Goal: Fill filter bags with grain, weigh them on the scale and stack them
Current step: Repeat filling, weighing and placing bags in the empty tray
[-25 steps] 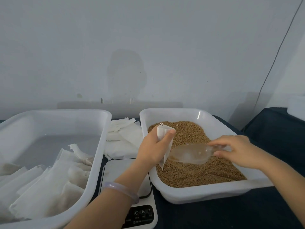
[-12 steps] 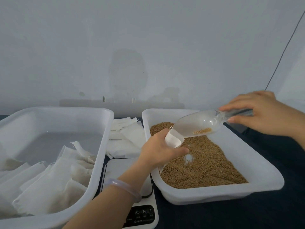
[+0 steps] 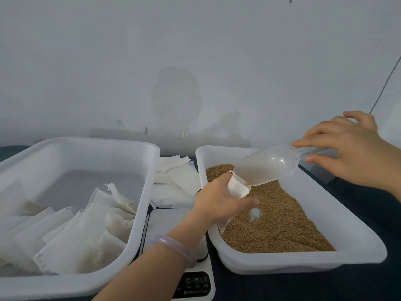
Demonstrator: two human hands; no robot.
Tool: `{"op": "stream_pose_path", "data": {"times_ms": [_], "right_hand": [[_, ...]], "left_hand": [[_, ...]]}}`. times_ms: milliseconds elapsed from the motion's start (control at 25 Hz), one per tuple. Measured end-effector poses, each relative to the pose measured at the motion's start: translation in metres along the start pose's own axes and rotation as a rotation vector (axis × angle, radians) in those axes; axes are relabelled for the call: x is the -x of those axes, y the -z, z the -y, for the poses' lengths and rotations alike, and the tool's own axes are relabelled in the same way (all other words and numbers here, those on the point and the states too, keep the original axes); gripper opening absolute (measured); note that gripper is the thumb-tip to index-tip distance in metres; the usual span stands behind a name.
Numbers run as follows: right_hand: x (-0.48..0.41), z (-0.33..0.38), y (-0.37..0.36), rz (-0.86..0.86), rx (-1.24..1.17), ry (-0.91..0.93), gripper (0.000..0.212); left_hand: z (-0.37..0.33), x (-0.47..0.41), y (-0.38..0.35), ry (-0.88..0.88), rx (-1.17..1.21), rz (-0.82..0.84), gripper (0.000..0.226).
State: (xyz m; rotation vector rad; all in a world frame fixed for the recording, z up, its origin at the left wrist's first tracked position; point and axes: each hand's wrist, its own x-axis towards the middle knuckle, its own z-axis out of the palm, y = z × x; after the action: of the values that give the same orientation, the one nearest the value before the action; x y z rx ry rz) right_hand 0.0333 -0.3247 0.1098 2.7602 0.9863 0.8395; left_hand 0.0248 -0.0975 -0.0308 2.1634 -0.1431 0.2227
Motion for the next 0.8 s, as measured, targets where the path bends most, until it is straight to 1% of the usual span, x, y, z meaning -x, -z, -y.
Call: {"op": "stream_pose_path", "data": {"times_ms": [120, 160, 240, 280, 320, 360, 400, 440, 480, 520, 560, 600, 680, 720, 760, 800], "right_hand": [[-0.002, -0.005, -0.002, -0.018, 0.014, 0.013, 0.031], [0.0, -0.008, -0.002, -0.011, 0.003, -0.01, 0.031], [0.005, -0.017, -0.005, 0.044, -0.06, -0.131, 0.031], [0.009, -0.019, -0.01, 0.106, -0.092, -0.214, 0.032], [0.013, -0.018, -0.02, 0.206, -0.094, -0.297, 0.031], [0.02, -0.015, -0.033, 0.329, -0.066, -0.357, 0.029], [0.028, -0.009, -0.051, 0.448, -0.057, -0.383, 0.028], [0.036, 0.001, -0.07, 0.549, -0.105, -0.388, 0.028], [0.043, 0.012, -0.085, 0.625, -0.205, -0.388, 0.027], [0.047, 0.021, -0.097, 0.675, -0.303, -0.384, 0.023], [0.051, 0.028, -0.106, 0.706, -0.364, -0.374, 0.021], [0.053, 0.032, -0.112, 0.728, -0.382, -0.359, 0.022], [0.051, 0.034, -0.118, 0.763, -0.369, -0.39, 0.026], [0.047, 0.036, -0.117, 0.737, -0.364, -0.401, 0.028], [0.042, 0.038, -0.113, 0.665, -0.386, -0.393, 0.031], [0.034, 0.044, -0.106, 0.557, -0.447, -0.382, 0.035]], "left_hand": [[-0.001, 0.001, 0.0, 0.012, -0.005, 0.003, 0.067], [-0.001, 0.002, 0.0, 0.015, -0.003, 0.001, 0.065], [-0.001, 0.001, 0.0, 0.028, -0.009, -0.005, 0.069], [-0.002, 0.001, 0.0, 0.031, -0.01, -0.007, 0.071], [-0.002, 0.002, 0.0, 0.032, -0.005, -0.007, 0.069], [-0.003, 0.004, 0.0, 0.038, 0.008, -0.007, 0.063], [-0.004, 0.004, 0.0, 0.042, 0.024, -0.008, 0.051], [-0.004, 0.005, 0.001, 0.037, 0.034, -0.009, 0.035], [-0.005, 0.006, 0.002, 0.035, 0.043, -0.012, 0.022], [-0.006, 0.007, 0.003, 0.035, 0.059, -0.012, 0.016], [-0.008, 0.008, 0.005, 0.032, 0.089, -0.003, 0.017], [-0.01, 0.01, 0.007, 0.022, 0.13, 0.013, 0.022], [-0.015, 0.014, 0.018, -0.015, 0.238, 0.053, 0.032], [-0.018, 0.017, 0.026, -0.037, 0.293, 0.063, 0.034], [-0.022, 0.018, 0.035, -0.058, 0.329, 0.054, 0.034], [-0.026, 0.02, 0.046, -0.069, 0.347, 0.031, 0.035]]}}
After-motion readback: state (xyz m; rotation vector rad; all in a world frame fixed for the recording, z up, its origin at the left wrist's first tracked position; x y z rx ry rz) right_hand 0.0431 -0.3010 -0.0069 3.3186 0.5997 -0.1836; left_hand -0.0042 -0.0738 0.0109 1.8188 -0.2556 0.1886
